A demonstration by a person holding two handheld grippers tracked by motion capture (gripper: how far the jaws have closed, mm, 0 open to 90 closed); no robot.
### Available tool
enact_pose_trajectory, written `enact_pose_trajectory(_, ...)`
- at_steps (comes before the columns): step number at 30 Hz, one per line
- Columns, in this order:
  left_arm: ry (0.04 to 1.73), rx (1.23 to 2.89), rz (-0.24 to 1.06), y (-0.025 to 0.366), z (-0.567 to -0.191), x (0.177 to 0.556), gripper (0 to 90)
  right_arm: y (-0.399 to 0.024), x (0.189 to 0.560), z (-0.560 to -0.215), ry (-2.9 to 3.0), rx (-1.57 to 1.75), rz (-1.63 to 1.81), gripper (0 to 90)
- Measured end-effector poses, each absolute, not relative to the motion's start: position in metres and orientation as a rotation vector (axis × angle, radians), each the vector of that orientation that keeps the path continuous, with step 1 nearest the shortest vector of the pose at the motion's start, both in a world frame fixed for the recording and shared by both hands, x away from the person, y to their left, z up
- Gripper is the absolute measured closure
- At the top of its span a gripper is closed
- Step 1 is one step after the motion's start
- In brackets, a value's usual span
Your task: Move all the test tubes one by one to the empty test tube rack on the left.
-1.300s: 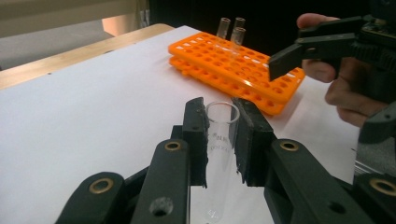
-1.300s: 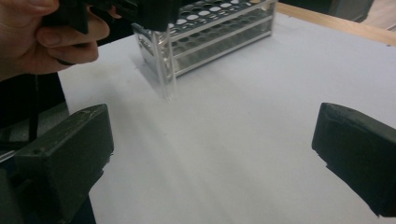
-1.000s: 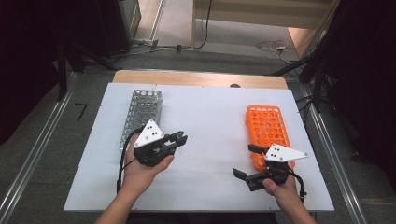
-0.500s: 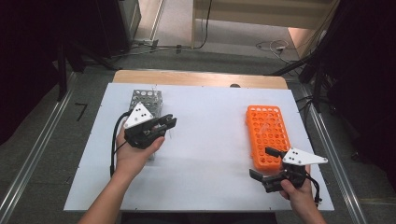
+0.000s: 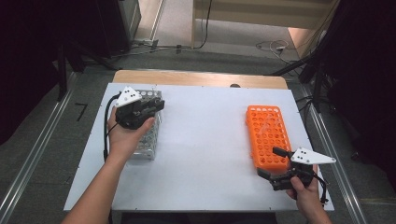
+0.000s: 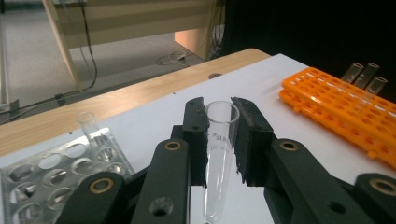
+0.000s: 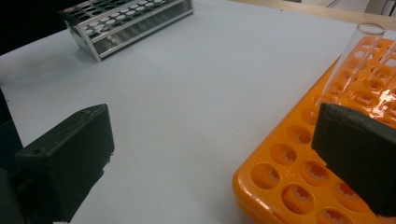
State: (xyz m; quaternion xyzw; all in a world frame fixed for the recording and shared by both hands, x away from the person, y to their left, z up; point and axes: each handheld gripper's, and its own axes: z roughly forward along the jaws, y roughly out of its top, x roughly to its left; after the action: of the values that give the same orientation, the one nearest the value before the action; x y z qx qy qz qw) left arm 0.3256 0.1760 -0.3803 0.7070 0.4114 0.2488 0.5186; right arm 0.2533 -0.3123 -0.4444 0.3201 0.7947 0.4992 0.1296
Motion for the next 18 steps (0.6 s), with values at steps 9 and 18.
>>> enact_pose_trajectory(9,1.043,1.661,0.65,0.191,-0.379,0.355,75.0,-0.313,0.254,-0.445,2.307,0.928,1.443,0.0)
enact_pose_trajectory(18,1.089,1.624,0.709,0.195,-0.386,0.379,75.0,-0.313,0.255,-0.446,2.312,0.937,1.442,0.0)
